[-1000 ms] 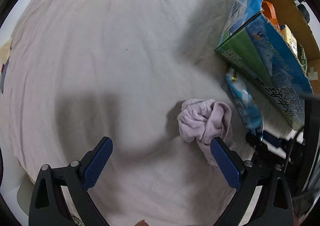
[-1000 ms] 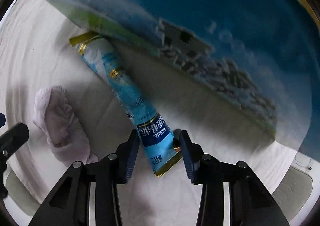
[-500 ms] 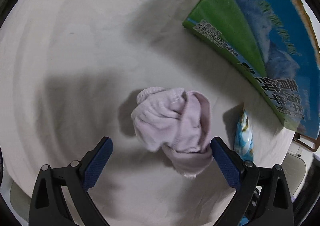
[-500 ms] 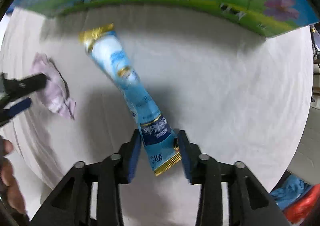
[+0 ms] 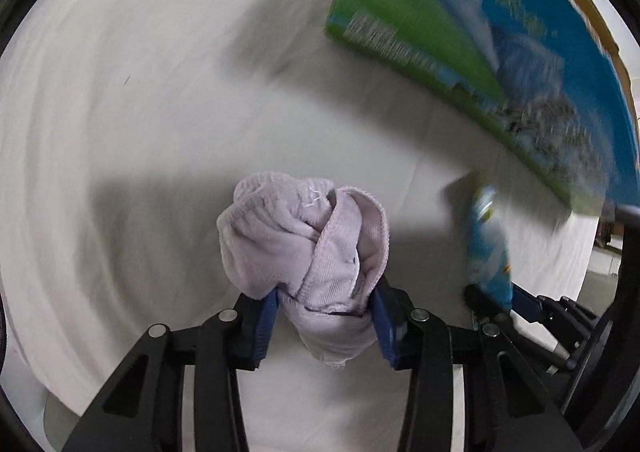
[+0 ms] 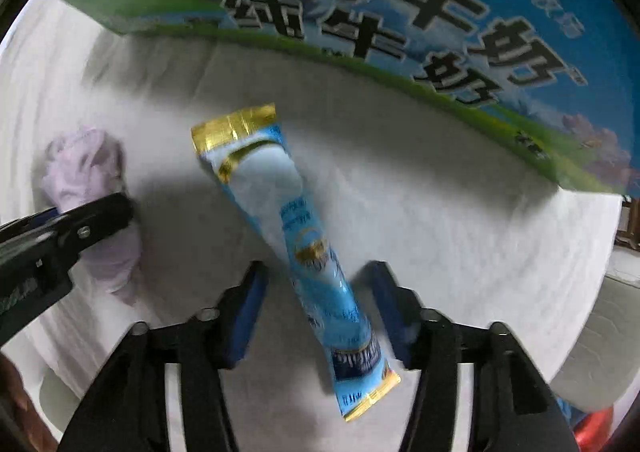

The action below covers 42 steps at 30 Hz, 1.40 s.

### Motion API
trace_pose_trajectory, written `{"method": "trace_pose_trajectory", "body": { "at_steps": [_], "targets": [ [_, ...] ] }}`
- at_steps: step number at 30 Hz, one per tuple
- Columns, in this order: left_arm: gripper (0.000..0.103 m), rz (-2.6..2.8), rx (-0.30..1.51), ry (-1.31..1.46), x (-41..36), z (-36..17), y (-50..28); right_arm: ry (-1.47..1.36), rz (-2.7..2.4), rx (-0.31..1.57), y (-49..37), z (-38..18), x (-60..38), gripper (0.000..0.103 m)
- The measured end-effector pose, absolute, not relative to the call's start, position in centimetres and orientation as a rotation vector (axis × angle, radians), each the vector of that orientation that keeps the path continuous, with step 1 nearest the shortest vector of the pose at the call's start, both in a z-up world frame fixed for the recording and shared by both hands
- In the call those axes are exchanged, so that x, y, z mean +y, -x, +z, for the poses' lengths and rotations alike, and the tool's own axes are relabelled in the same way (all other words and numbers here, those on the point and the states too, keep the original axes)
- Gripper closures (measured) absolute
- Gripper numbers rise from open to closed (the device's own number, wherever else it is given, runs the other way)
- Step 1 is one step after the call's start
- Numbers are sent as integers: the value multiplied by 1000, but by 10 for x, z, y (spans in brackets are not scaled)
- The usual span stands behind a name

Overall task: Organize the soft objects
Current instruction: 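Grasp the lilac cloth with left gripper while right gripper grasps blue tube snack, then carry cloth and tube snack into the box and open both grippers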

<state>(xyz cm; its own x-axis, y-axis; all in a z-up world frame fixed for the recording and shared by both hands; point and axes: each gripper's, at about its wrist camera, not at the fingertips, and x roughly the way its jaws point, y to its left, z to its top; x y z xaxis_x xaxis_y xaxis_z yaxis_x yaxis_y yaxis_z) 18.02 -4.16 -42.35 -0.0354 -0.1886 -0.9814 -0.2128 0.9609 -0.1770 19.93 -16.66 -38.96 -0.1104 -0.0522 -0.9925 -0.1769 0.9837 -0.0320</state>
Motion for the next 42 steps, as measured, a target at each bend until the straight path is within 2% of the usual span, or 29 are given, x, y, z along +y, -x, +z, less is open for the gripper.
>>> {"method": "trace_pose_trajectory", "body": {
  "at_steps": [1, 4, 6, 9, 11, 14, 16, 18, 19, 22, 30, 36, 42],
  "targets": [
    [63, 17, 1616, 318, -40, -425, -172, 176, 104, 1708, -195, -390, -167, 73],
    [58, 2, 1640, 367, -37, -434, -160, 201, 101, 1751, -180, -392, -162, 75],
    [43, -7, 1644, 404, -38, -438, -158, 242, 103, 1738, -170, -392, -156, 75],
    [34, -16, 1650, 421, -40, -442, -157, 243, 89, 1744, -165, -392, -151, 75],
    [33, -19, 1658, 412, -35, -444, -168, 217, 90, 1760, -168, -395, -140, 74],
    [35, -14, 1654, 306, -61, -448, -180, 190, 90, 1780, -180, -393, -143, 74],
    [44, 11, 1646, 243, -69, -446, -185, 166, 81, 1787, -194, -391, -158, 74],
    [60, 18, 1631, 194, -78, -445, -184, 151, 72, 1785, -196, -390, -163, 74],
    [64, 16, 1630, 190, -81, -445, -185, 147, 67, 1782, -196, -389, -165, 75],
    [65, 13, 1632, 201, -88, -444, -190, 157, 58, 1773, -195, -388, -174, 82],
    [66, -2, 1573, 236, -64, -413, -169, 121, 73, 1735, -188, -373, -181, 88],
    [66, -78, 1496, 259, -80, -366, -168, 46, 136, 1654, -183, -322, -189, 88],
    [66, -169, 1366, 288, -93, -292, -184, -37, 174, 1532, -198, -246, -201, 89]
  ]
}}
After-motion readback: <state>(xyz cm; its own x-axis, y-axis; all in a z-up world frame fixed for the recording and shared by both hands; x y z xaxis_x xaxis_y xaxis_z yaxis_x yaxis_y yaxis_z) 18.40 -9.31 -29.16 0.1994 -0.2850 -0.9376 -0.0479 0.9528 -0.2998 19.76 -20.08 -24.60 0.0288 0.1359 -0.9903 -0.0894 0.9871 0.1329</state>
